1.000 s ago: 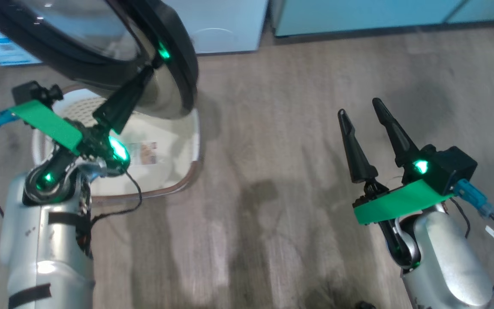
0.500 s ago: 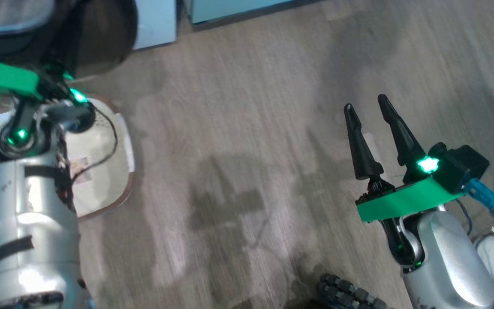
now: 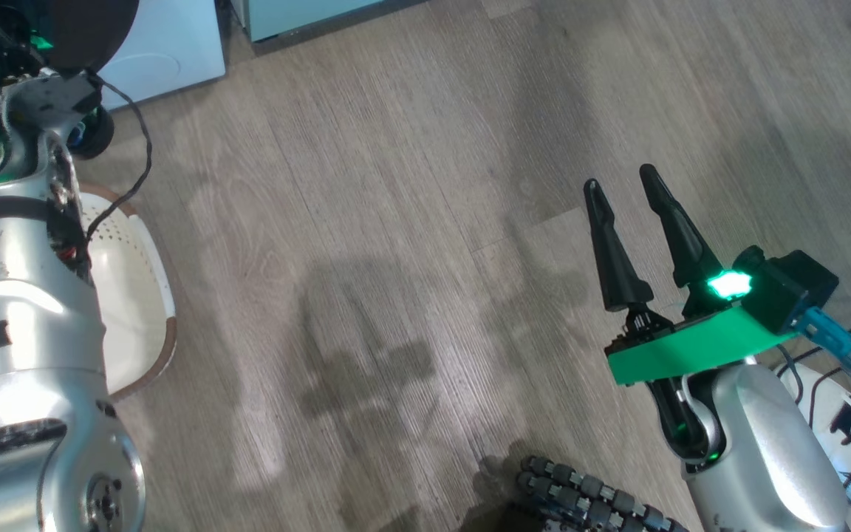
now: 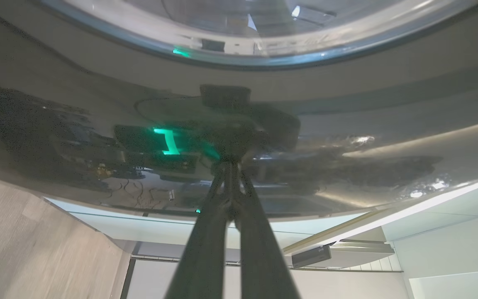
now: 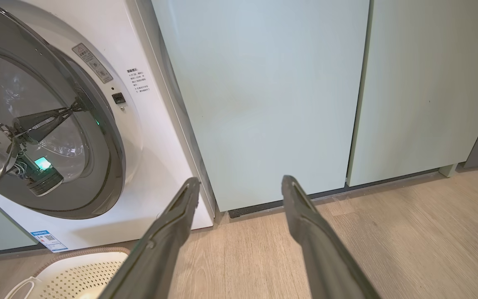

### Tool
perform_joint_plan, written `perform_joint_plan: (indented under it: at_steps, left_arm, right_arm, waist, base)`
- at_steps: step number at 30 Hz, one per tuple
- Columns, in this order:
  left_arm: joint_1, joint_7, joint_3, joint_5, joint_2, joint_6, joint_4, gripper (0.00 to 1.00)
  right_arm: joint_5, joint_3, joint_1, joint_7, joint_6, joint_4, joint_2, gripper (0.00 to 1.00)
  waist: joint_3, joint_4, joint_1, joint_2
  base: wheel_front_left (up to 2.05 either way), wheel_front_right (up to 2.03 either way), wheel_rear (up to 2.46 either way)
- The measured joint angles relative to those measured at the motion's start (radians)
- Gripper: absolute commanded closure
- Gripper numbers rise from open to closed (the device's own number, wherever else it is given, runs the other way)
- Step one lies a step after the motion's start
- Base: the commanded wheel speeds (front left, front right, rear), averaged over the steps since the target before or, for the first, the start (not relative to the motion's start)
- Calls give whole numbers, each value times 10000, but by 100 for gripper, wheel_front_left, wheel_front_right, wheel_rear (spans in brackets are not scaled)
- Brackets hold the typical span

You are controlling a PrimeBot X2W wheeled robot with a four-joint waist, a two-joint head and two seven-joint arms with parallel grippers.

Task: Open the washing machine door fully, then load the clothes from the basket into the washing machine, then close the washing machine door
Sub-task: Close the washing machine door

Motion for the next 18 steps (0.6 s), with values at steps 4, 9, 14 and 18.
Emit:
perform_joint_plan:
  at_steps: [4, 9, 14, 18]
  left_arm:
    - [-35, 8, -56, 36, -17, -6, 276, 100]
    - [216, 362, -391, 36, -102, -12, 155, 100]
    - [2001, 915, -1085, 35, -311, -12, -696, 100]
    - [3498, 1200, -1894, 176, -341, -12, -1513, 100]
  right_arm:
    - [-2, -50, 13, 0, 0, 17, 2, 0]
    - [-81, -119, 13, 0, 0, 86, 6, 0]
    - [-309, -188, 55, 0, 0, 213, 8, 0]
    - [-447, -267, 199, 0, 0, 282, 6, 0]
  waist:
    - [-141, 43, 0, 1]
    - [-381, 318, 0, 0]
    - [-975, 728, 0, 0]
    - [-1449, 1092, 0, 1]
  base:
    - [0, 0, 0]
    - [0, 0, 0]
    - [0, 0, 0]
    - [0, 0, 0]
